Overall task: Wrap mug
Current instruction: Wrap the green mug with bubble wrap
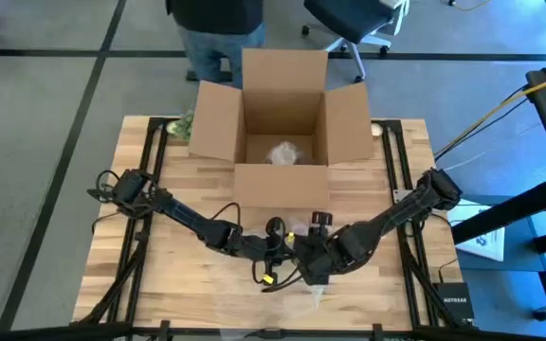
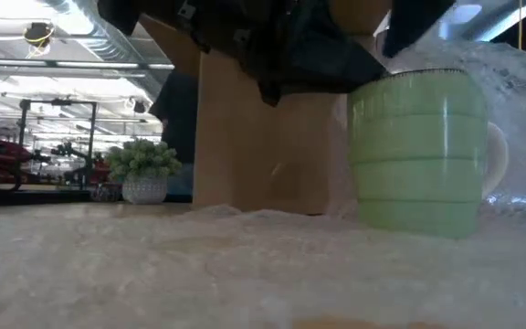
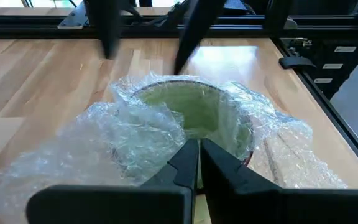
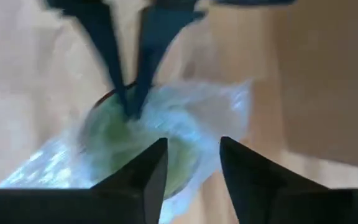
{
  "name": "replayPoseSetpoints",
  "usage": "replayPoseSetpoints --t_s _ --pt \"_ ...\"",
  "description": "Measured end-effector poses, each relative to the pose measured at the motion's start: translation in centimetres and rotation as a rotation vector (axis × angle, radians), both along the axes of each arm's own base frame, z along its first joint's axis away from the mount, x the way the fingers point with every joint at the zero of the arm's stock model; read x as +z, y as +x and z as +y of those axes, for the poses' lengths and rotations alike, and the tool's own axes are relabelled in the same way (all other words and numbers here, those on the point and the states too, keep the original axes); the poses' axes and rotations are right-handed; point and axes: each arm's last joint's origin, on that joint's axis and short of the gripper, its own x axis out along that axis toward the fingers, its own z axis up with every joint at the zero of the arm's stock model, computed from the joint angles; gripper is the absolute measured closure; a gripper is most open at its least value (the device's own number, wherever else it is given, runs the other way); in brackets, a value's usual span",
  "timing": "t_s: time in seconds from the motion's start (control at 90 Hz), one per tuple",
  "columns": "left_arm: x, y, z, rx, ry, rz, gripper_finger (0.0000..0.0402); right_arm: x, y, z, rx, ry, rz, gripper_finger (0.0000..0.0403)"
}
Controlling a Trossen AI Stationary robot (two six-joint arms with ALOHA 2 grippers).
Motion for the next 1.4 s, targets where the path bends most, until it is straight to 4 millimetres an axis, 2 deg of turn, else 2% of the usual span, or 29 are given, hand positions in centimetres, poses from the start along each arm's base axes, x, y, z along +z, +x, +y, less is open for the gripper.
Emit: replayPoseSetpoints --t_s 0.189,0.367,0.5,0.667,0.822,0.944,1.256,1.4 --pt "0.0 0.0 0.0 -0.001 0.0 0.0 0.0402 -3.5 0.3 0.0 0.03 0.052 -0.012 0.0274" --pt "0.0 0.0 0.0 0.0 -0.003 0.0 0.0402 -6.4 -0.3 0.0 0.023 0.139 0.024 0.0332" --pt "0.0 0.0 0.0 -0.001 -0.004 -0.001 0.0402 -7.5 -0.3 0.1 0.037 0.193 -0.007 0.0392" --pt "0.0 0.0 0.0 0.0 -0.004 -0.002 0.0402 -8.3 0.0 -0.6 0.028 0.233 -0.022 0.0387" --pt "0.0 0.0 0.0 0.001 -0.003 0.0 0.0402 -7.8 0.5 -0.9 -0.005 0.262 -0.013 0.0385" --pt "0.0 0.0 0.0 0.0 -0.002 0.002 0.0402 -6.4 0.9 -0.6 0.001 0.277 -0.007 0.0374" --pt "0.0 0.0 0.0 0.0 -0.003 0.002 0.0402 -2.4 1.0 -0.2 0.035 0.344 0.1 0.0265" --pt "0.0 0.0 0.0 0.0 -0.003 0.002 0.0402 -0.9 0.5 -0.4 0.046 0.303 0.154 0.0236"
